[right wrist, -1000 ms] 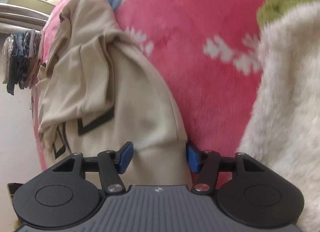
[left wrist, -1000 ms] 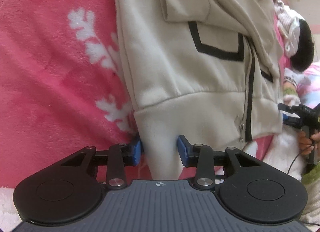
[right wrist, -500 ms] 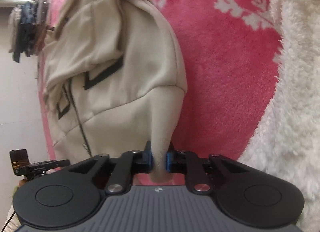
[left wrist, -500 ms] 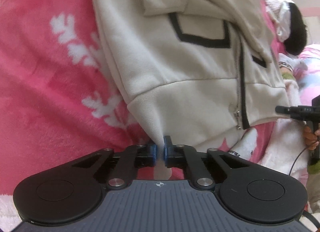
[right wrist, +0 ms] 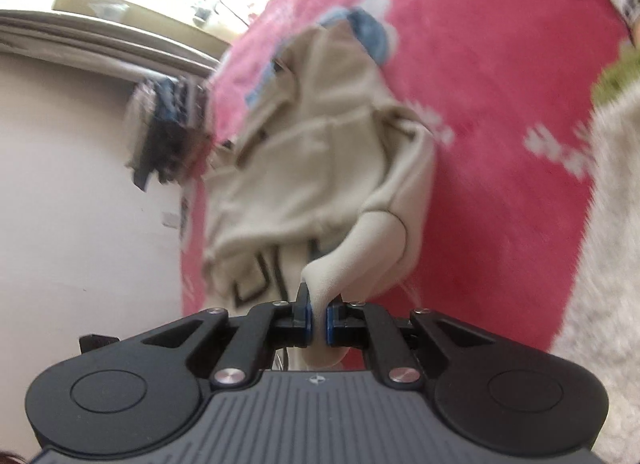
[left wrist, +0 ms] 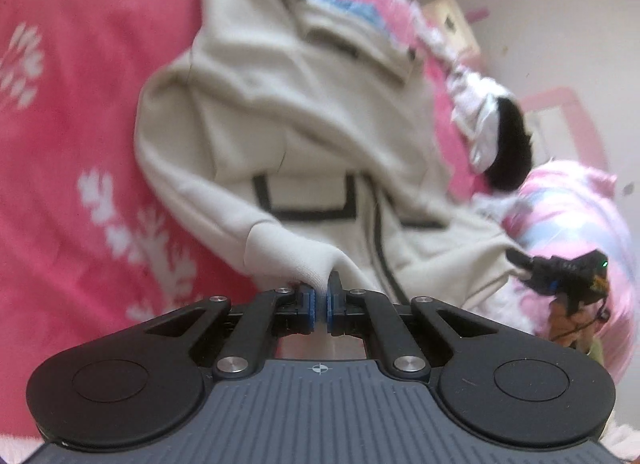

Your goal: Fold clothes

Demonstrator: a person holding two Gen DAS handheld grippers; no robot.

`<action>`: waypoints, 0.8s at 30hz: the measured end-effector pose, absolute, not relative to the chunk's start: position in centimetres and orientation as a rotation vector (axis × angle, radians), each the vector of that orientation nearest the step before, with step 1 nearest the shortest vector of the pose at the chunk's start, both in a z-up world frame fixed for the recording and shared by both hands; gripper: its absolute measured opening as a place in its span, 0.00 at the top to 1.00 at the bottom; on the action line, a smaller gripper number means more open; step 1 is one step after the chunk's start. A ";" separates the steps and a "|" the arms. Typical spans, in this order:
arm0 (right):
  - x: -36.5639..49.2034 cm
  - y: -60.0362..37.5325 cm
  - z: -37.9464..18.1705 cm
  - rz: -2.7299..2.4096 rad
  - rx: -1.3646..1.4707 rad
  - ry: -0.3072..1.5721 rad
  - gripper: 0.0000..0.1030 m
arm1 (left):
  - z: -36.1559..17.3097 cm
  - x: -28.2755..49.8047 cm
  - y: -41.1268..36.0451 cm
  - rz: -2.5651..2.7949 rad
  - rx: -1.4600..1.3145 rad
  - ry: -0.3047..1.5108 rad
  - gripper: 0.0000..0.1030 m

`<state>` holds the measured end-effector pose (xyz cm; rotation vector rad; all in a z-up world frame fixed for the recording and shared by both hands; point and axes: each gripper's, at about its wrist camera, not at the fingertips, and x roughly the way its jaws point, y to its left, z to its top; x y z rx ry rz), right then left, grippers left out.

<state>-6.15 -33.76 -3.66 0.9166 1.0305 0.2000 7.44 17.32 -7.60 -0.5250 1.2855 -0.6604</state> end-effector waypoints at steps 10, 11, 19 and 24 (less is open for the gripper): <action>-0.5 -33.3 -0.4 0.219 0.915 0.894 0.93 | -6.3 11.5 19.2 -0.620 -0.684 1.128 0.97; 0.1 -33.4 -0.2 0.221 0.915 0.883 0.93 | -6.3 12.0 19.5 -0.613 -0.703 1.110 0.97; 6.8 -34.8 1.2 0.226 0.908 0.781 0.93 | -5.6 18.6 21.1 -0.571 -0.819 0.946 0.97; 13.6 -36.1 -0.2 0.211 0.934 0.726 0.93 | -8.2 25.2 20.4 -0.522 -0.873 0.920 0.97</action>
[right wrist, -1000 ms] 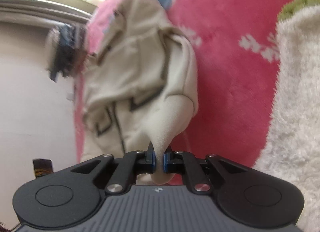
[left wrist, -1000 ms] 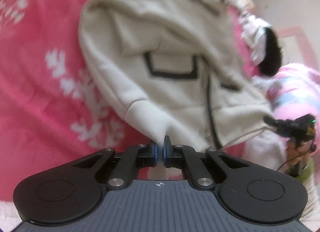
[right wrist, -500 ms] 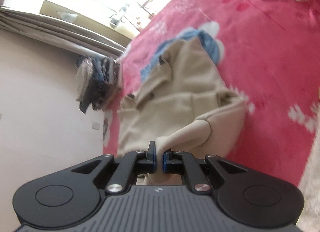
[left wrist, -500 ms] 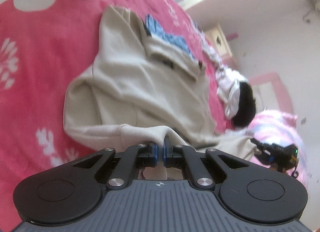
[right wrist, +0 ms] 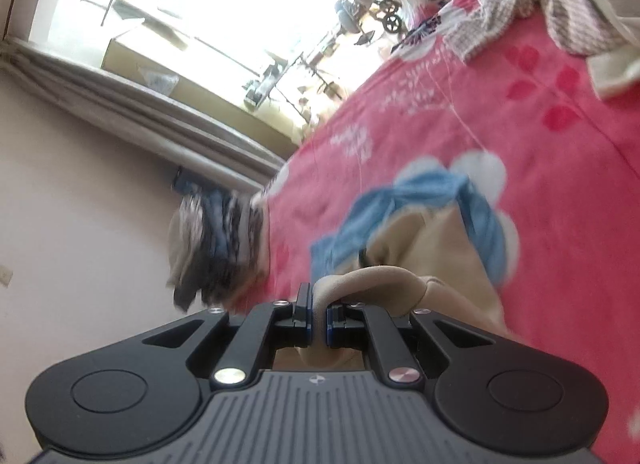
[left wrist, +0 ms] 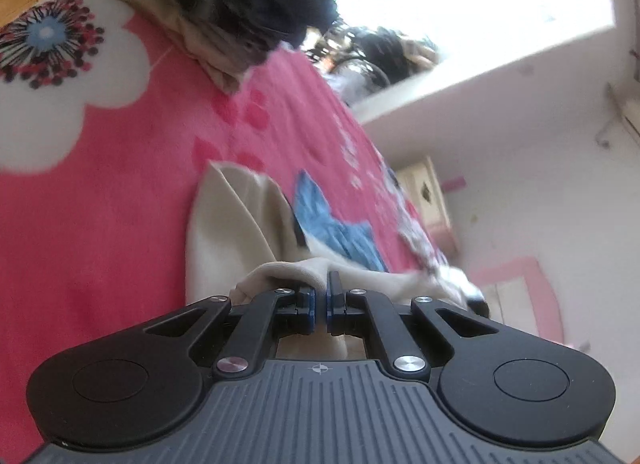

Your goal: Fold clothes

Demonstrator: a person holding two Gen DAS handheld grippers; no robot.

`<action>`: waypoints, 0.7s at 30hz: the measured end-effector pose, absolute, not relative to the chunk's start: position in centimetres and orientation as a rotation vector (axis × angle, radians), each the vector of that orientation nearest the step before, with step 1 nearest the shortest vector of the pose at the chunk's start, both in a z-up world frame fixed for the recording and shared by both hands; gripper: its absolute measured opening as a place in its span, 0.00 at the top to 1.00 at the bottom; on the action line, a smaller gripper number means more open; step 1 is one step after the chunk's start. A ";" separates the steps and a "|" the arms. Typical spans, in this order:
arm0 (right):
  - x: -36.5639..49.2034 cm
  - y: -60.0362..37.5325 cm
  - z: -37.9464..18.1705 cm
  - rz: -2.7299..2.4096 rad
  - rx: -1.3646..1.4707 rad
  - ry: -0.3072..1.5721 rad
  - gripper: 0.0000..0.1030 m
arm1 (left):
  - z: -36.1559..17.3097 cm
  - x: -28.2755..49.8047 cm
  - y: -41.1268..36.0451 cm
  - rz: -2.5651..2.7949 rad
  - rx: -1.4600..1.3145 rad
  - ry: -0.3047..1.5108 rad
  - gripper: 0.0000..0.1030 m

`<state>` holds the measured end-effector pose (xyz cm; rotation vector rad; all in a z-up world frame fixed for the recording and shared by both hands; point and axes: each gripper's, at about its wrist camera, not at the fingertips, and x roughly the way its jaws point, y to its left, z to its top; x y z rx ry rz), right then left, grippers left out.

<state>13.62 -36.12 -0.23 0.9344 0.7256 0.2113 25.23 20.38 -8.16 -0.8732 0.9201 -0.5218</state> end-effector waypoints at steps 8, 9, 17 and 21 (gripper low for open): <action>20.6 -39.1 -11.7 0.134 1.262 0.728 0.85 | -16.3 31.9 19.1 -0.457 -1.074 1.041 0.89; 20.8 -39.5 -13.1 0.125 1.319 0.728 0.84 | -16.3 32.0 19.4 -0.472 -1.116 1.023 0.81; 17.6 -42.2 -11.8 0.108 1.424 0.471 0.47 | -15.0 31.8 23.4 -0.428 -1.401 0.790 0.70; 14.8 -41.8 -9.0 0.099 1.381 0.414 0.46 | -11.8 29.6 24.1 -0.442 -1.289 0.794 0.68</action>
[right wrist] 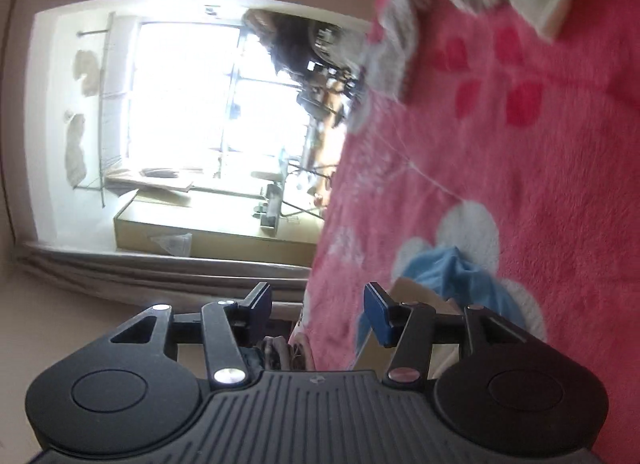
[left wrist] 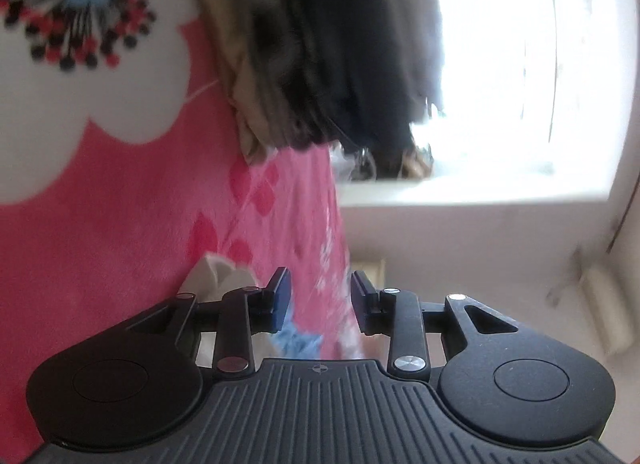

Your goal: Fold clothes

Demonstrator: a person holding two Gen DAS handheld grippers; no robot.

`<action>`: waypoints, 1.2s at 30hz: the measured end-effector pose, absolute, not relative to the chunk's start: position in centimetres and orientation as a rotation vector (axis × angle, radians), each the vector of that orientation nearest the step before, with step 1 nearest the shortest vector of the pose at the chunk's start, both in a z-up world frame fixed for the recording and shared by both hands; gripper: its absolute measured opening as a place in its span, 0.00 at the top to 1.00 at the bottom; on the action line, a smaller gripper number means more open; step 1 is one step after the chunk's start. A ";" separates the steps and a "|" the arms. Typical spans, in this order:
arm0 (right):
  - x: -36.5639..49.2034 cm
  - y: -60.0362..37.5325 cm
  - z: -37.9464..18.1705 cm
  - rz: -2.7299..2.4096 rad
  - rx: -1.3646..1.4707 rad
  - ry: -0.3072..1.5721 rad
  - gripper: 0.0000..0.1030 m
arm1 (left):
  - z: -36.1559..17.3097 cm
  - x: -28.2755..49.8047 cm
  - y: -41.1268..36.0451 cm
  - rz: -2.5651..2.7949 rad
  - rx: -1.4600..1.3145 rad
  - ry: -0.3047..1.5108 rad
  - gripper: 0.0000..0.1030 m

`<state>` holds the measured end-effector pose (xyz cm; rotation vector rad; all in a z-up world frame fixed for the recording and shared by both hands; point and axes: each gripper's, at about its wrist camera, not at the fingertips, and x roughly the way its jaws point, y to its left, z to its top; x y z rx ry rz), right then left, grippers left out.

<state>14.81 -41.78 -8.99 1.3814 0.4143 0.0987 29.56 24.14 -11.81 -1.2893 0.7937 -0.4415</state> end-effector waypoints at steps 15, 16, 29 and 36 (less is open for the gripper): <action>0.8 -32.0 -13.5 0.004 1.165 0.634 0.34 | -14.9 16.7 21.5 -0.400 -1.076 1.062 0.45; 1.0 -32.2 -14.2 -0.008 1.176 0.637 0.34 | -15.2 17.1 21.5 -0.390 -1.081 1.064 0.45; 5.1 -34.6 -18.7 -0.022 1.302 0.529 0.41 | -16.7 17.0 20.4 -0.300 -1.160 0.951 0.43; 6.2 -34.2 -17.8 -0.073 1.254 0.511 0.72 | -15.8 15.8 18.5 -0.075 -1.167 0.877 0.78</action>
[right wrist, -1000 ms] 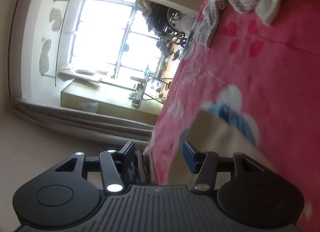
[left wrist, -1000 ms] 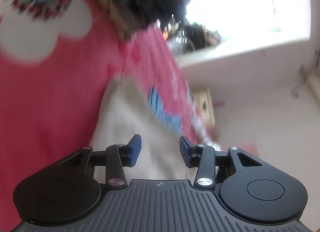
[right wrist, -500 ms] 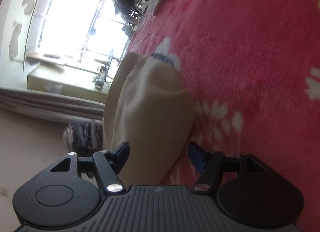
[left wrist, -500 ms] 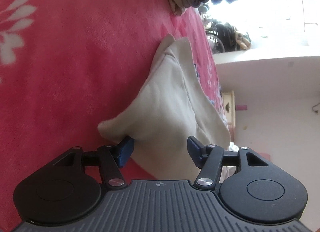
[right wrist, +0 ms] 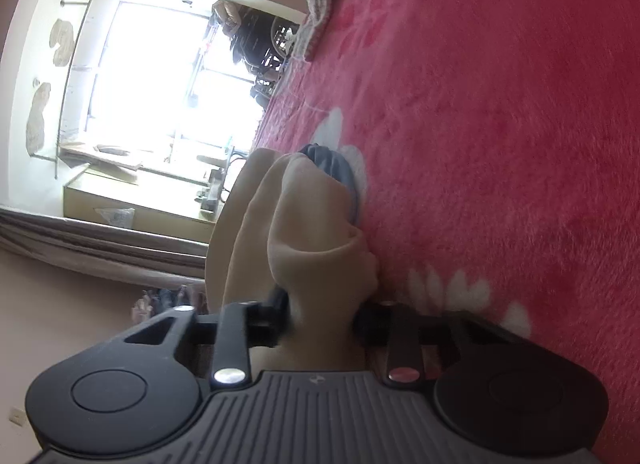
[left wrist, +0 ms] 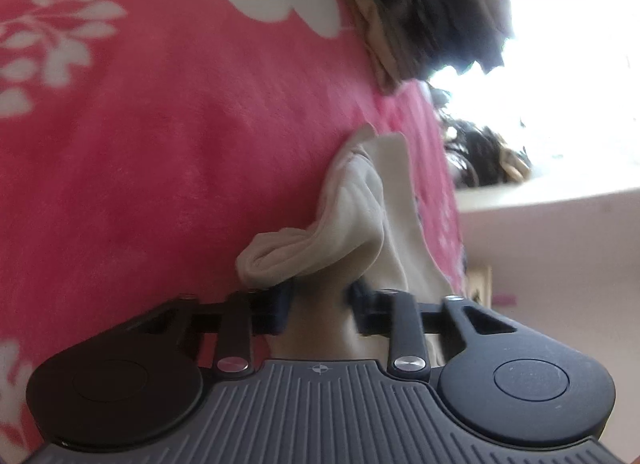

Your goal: Fold clothes

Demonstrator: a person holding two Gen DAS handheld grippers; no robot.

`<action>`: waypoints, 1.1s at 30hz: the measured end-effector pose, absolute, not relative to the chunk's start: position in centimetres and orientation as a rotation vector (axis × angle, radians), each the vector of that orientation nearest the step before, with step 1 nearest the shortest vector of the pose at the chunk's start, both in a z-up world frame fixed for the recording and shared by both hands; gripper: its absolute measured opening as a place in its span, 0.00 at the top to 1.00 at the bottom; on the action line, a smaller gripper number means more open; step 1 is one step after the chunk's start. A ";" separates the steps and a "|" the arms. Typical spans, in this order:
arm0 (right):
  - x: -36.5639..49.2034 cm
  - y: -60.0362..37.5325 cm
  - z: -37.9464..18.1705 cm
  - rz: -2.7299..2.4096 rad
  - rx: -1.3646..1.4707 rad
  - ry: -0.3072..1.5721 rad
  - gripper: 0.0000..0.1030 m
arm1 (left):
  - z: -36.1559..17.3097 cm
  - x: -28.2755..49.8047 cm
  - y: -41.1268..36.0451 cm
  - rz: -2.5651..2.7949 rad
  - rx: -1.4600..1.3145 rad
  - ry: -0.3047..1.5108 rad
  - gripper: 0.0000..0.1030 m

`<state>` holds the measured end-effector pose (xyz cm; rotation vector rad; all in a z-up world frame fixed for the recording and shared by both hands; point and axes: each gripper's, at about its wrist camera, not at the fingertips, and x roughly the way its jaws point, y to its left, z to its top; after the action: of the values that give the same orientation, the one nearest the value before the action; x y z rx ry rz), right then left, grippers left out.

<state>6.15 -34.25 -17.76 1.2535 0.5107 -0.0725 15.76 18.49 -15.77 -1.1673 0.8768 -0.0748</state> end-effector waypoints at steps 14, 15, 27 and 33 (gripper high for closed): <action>-1.5 -32.2 -9.7 -0.039 1.140 0.618 0.77 | -8.1 7.1 22.1 -0.061 -0.990 0.833 0.98; -2.7 -32.0 -9.5 -0.041 1.147 0.639 0.77 | -8.0 6.0 22.5 -0.054 -0.972 0.848 0.98; -7.7 -31.9 -9.0 -0.190 0.993 0.909 0.45 | -3.8 6.0 24.3 -0.131 -0.545 0.825 0.69; -7.1 -29.9 -1.6 -0.205 0.513 0.811 0.42 | -4.3 12.9 15.8 -0.373 -0.112 0.864 0.59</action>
<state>-7.09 -29.87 -1.58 0.5132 0.8112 -0.2045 12.88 15.76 -4.33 -0.1124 0.8635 -0.3730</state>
